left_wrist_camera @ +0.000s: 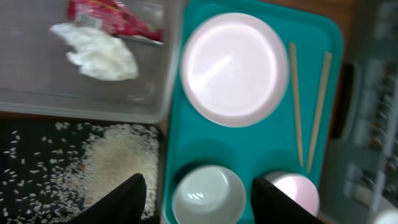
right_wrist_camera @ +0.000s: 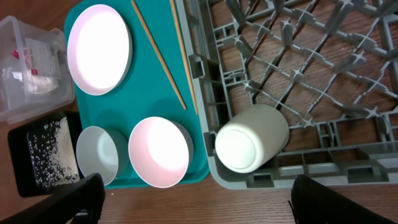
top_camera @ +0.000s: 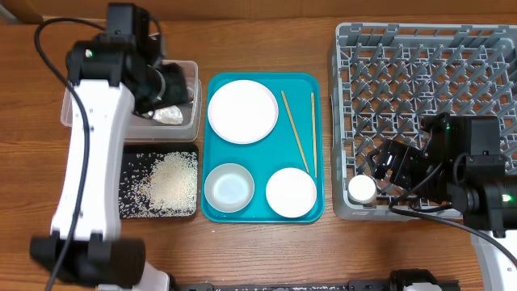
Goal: Sort waste into correct bins and load items into the dishwasher
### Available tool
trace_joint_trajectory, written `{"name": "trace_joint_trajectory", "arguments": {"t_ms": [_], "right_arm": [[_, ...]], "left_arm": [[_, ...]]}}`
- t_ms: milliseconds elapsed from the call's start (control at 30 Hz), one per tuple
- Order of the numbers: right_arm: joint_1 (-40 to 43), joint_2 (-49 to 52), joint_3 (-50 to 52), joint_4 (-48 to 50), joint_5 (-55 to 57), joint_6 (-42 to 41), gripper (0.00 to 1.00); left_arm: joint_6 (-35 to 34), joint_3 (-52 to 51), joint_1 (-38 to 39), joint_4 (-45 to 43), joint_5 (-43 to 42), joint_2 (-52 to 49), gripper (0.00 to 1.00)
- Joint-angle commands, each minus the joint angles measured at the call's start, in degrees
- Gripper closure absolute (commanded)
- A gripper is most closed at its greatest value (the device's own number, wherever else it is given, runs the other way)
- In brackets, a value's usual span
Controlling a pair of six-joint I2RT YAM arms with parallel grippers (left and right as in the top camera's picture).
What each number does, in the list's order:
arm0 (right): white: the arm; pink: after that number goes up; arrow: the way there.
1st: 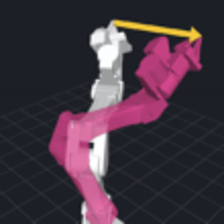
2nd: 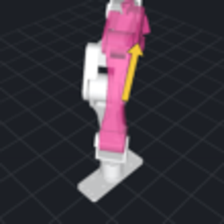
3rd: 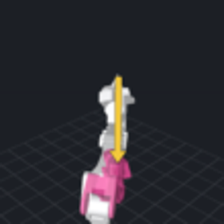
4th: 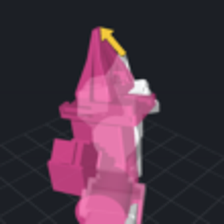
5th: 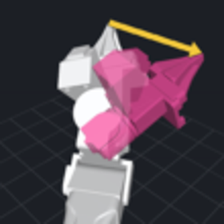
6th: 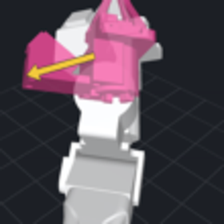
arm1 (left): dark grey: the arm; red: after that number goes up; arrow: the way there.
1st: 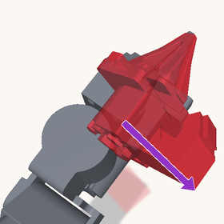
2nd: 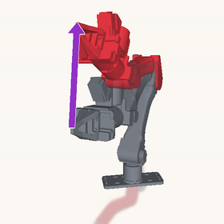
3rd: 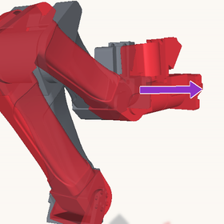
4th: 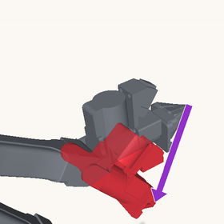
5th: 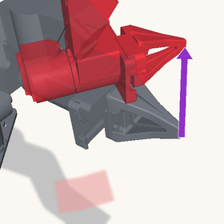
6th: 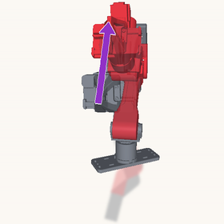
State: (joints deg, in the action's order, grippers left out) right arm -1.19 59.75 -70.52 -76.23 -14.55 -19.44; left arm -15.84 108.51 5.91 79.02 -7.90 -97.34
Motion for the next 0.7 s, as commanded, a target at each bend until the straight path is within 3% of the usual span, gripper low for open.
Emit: {"name": "trace_joint_trajectory", "arguments": {"t_ms": [0,200,367,667], "right_arm": [[0.09,-0.15,-1.49,0.44,0.55,0.33,0.02],[0.09,-0.15,-1.49,0.44,0.55,0.31,0.00],[0.09,-0.15,-1.49,-0.13,0.57,0.33,0.00],[0.09,-0.15,-1.49,-0.44,0.57,0.33,0.00]], "left_arm": [[1.49,1.42,5.81,2.47,-1.68,4.50,0.44],[-2.78,-0.22,16.31,6.49,6.32,5.18,0.46],[-10.47,-8.59,24.92,5.57,10.47,5.18,0.45],[-22.10,-35.89,29.38,-13.62,9.42,5.09,0.48]]}}
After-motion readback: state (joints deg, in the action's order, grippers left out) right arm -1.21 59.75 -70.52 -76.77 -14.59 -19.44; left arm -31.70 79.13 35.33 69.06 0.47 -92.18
